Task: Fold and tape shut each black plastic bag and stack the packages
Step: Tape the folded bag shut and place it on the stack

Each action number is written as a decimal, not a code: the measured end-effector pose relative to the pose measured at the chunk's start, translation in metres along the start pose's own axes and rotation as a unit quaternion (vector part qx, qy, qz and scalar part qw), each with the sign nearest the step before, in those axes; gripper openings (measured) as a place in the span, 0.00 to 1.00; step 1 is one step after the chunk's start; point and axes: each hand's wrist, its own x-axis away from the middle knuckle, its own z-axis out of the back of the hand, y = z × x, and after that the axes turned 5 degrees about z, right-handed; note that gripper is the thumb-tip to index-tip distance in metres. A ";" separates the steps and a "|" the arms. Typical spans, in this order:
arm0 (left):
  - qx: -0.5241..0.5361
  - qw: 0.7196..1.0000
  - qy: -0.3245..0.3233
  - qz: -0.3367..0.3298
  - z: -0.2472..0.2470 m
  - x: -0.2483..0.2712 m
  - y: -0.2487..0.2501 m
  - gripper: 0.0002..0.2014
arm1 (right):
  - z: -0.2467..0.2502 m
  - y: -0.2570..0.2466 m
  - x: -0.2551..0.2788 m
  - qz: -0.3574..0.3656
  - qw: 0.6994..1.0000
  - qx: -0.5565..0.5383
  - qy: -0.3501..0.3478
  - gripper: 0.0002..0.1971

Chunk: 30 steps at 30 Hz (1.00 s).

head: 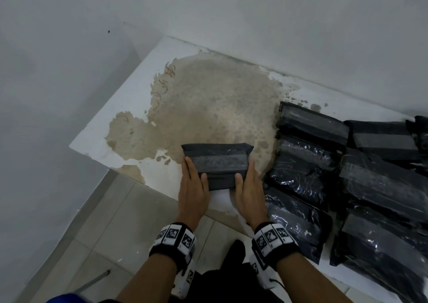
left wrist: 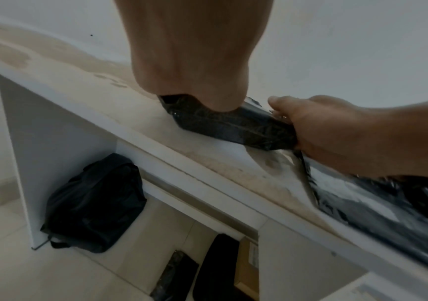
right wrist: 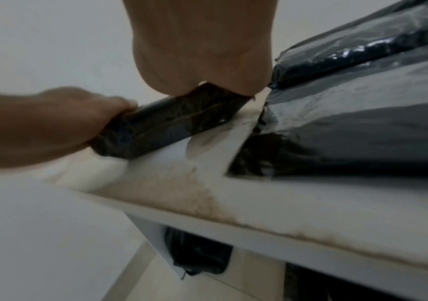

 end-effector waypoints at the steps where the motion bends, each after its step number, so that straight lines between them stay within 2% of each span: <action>1: 0.022 1.000 -0.001 0.012 0.001 0.000 0.001 0.33 | 0.001 -0.001 -0.003 -0.008 1.000 -0.010 0.004 0.33; 6: 0.041 0.998 0.016 0.055 0.004 -0.005 0.004 0.32 | 0.006 0.001 -0.020 -0.043 0.999 -0.016 0.025 0.26; 9: -0.003 0.994 0.046 0.102 0.004 -0.011 0.016 0.40 | 0.010 -0.008 -0.034 -0.088 0.996 0.002 0.004 0.33; 11: -0.003 0.990 0.054 0.132 0.003 -0.015 0.025 0.45 | 0.008 -0.016 -0.039 -0.108 0.993 0.053 0.001 0.39; 14: -0.012 0.985 0.062 0.159 -0.001 -0.021 0.030 0.48 | 0.001 -0.022 -0.039 -0.102 0.988 0.110 0.028 0.39; 17: -0.007 0.987 0.076 0.143 -0.002 -0.022 0.026 0.44 | -0.003 -0.019 -0.038 -0.095 0.991 0.088 0.035 0.35; 22: 0.067 0.989 0.060 0.115 0.002 -0.024 0.011 0.29 | 0.004 -0.002 -0.039 -0.065 0.995 -0.002 0.069 0.20; 26: 0.122 0.986 0.074 0.080 0.005 -0.028 -0.004 0.17 | 0.006 0.004 -0.041 -0.056 0.993 -0.036 0.099 0.20; 30: 0.163 0.979 0.079 0.092 0.006 -0.032 -0.003 0.13 | 0.007 -0.002 -0.046 -0.117 0.987 -0.045 0.104 0.23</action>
